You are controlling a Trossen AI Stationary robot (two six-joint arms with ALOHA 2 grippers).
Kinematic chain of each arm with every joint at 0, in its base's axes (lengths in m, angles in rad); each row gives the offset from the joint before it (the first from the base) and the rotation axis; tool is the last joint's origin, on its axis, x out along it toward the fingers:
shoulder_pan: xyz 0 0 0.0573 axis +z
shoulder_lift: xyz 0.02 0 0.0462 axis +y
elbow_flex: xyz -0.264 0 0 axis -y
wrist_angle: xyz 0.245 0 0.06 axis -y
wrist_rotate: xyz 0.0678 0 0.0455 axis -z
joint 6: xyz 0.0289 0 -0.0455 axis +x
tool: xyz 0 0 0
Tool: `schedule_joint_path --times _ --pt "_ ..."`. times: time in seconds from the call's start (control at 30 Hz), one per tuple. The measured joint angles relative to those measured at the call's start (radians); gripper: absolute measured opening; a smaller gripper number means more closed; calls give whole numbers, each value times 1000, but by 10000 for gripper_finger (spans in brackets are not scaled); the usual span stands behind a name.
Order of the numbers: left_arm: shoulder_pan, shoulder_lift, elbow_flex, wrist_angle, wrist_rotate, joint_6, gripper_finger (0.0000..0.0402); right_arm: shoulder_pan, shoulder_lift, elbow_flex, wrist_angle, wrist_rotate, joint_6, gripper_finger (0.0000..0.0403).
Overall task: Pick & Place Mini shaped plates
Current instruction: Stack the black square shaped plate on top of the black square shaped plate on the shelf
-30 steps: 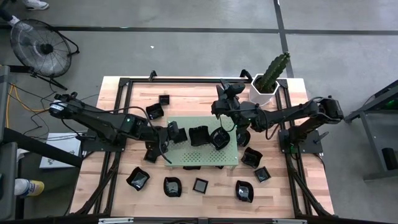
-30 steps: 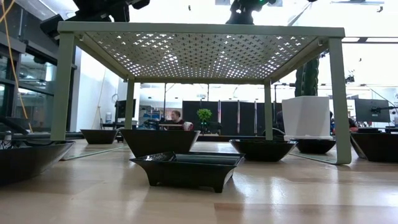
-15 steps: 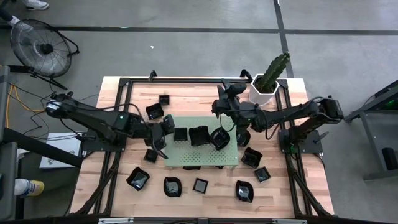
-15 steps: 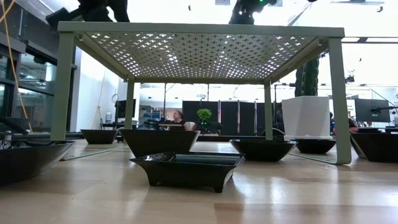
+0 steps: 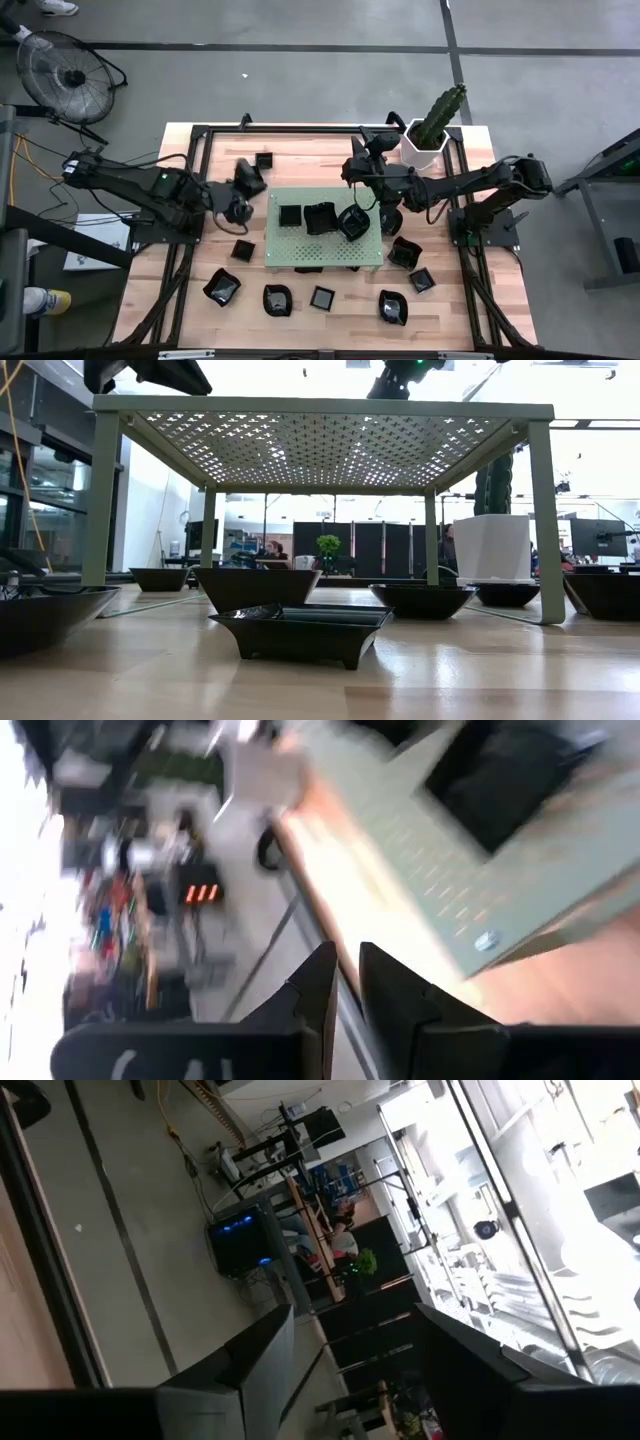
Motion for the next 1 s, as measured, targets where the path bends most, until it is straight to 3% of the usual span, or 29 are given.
schedule_joint_path --times 0.13,0.33,0.6,0.8,0.9,1.0 --pt "70 -43 0 -4 -55 -81 43 0 0 0 -6 11 31 197" --pt "303 -80 0 -3 66 -102 43 0 0 0 -8 42 38 197" --pt "707 -44 0 13 352 -83 43 0 0 0 -9 44 69 197" --pt "1002 47 -1 19 646 -119 45 0 0 0 -53 44 112 197" --pt "1117 113 -1 19 755 -141 67 0 0 0 -88 43 142 197" --pt "1201 188 -1 20 793 -154 109 0 0 0 -124 44 165 197"
